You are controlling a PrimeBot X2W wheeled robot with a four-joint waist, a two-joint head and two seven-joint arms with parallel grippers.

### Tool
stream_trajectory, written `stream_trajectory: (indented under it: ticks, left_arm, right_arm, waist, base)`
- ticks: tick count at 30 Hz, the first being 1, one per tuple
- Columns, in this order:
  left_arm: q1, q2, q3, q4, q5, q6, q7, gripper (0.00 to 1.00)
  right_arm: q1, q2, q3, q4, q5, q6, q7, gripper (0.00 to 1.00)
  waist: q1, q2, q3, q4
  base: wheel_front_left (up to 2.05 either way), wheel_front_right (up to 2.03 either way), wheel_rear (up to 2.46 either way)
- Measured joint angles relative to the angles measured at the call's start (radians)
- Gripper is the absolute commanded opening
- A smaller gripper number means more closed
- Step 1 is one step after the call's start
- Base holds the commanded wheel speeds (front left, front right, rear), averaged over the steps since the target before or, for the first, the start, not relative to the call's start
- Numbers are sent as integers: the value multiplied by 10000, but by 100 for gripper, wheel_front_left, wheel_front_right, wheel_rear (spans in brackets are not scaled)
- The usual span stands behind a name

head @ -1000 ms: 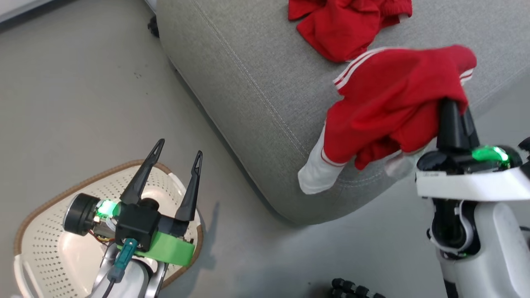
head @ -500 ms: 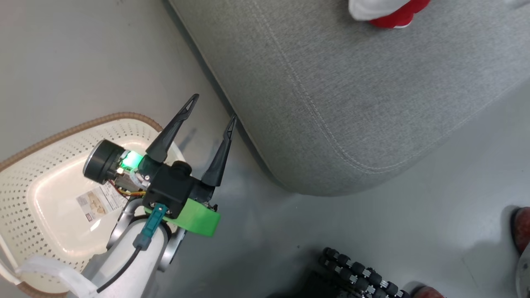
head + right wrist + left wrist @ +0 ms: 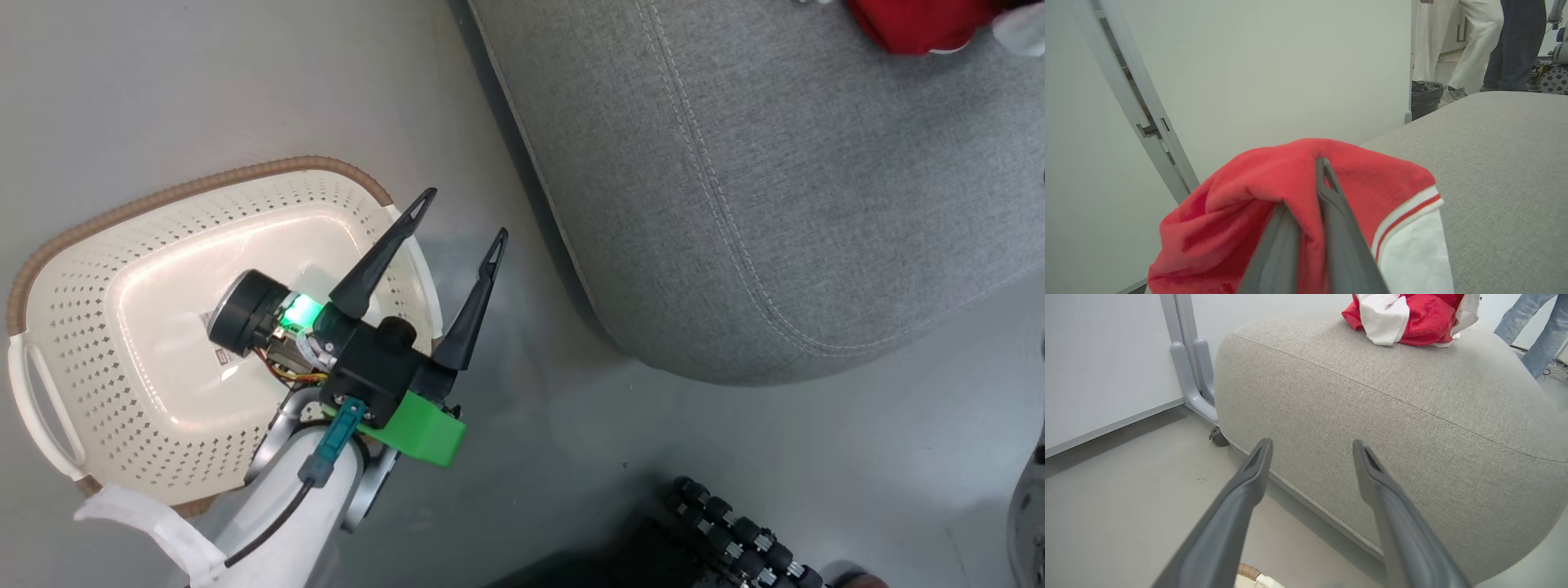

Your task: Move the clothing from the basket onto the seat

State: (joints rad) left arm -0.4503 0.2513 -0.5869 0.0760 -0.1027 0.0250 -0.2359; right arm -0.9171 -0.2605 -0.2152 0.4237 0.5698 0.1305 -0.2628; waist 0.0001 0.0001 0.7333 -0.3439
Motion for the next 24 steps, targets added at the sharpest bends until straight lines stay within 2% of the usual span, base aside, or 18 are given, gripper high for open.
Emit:
stream_trajectory:
  ticks: [4,11,14,17,20,24]
  left_arm:
    - [249,2,136,159,-148,194,-119,100]
    - [557,-169,370,305,-380,364,-224,100]
    - [625,-451,617,171,-550,491,-251,100]
    - [871,-767,874,36,-681,512,-265,100]
    - [1204,-1118,1197,44,-836,456,-265,100]
    - [1632,-1519,1868,35,-999,453,-268,100]
  right_arm:
    - [455,428,84,-627,-594,2,-2,100]
    - [2539,1189,391,-2092,-1572,2,-2,100]
    - [3520,1538,924,-2568,-1584,2,-2,100]
    - [4444,1682,1971,-2773,-1425,2,-2,100]
    - [5090,1722,2892,-2828,-1473,2,-2,100]
    - [5631,1628,3522,-3014,-1848,4,0,100]
  waist:
    - [0,0,-148,5]
    - [-1,0,-921,-82]
    - [-1,-1,-1337,-58]
    - [-1,0,-1790,52]
    - [-1,0,-2193,249]
    - [-1,0,-2658,690]
  base:
    - [0,0,0]
    - [0,0,0]
    - [0,0,0]
    - [0,0,0]
    - [0,0,0]
    - [0,0,0]
